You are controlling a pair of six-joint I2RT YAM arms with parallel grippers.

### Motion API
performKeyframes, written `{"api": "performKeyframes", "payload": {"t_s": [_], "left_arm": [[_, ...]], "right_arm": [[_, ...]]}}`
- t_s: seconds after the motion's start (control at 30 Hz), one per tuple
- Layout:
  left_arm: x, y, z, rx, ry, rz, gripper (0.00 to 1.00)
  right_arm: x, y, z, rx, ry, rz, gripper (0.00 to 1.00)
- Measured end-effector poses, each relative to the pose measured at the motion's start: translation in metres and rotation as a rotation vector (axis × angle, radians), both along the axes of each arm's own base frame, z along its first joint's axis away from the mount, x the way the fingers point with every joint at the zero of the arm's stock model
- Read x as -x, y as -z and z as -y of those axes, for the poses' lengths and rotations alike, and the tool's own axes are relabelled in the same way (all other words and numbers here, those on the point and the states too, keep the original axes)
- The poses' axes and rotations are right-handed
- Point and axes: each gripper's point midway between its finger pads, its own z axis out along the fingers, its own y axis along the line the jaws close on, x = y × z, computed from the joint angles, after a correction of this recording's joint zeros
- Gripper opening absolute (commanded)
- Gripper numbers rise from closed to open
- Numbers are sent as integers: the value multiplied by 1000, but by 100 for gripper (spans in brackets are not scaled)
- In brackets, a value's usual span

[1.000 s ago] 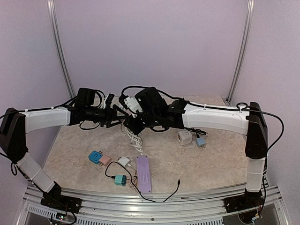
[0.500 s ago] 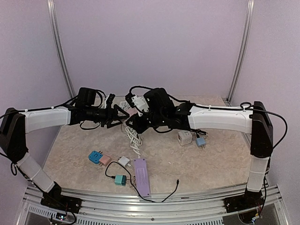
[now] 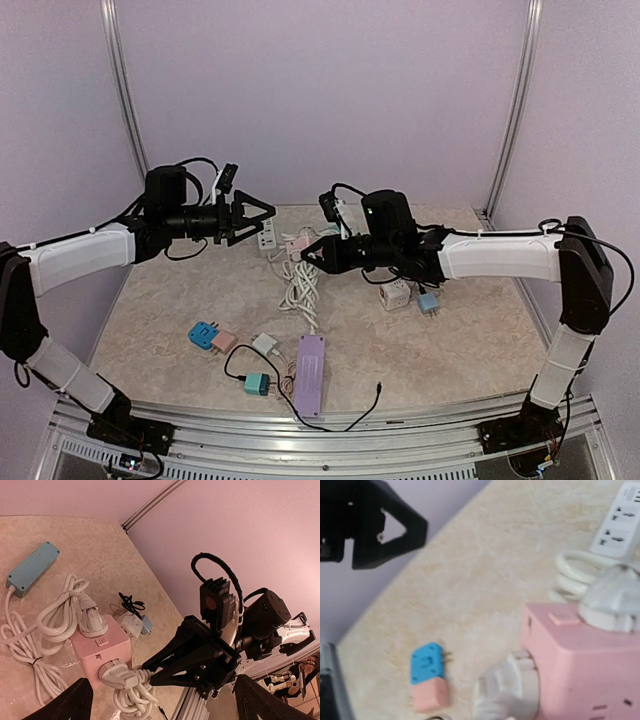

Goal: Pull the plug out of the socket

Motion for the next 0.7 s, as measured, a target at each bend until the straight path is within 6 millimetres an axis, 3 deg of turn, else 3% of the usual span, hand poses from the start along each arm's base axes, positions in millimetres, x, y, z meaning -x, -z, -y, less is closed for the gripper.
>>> {"api": "performKeyframes", "payload": {"t_s": [0.17,0.43,0.7], "left_arm": [[14,-19,5,43,22,69,96],[51,24,6,110,22,-60,97],[53,16,10,150,8,-80,97]], "right_arm": [[4,-18,1,-81,-24,-23,0],[24,-39,7,-141,-85,-29,0],[36,-43,7,-173,-134,-47,0]]}}
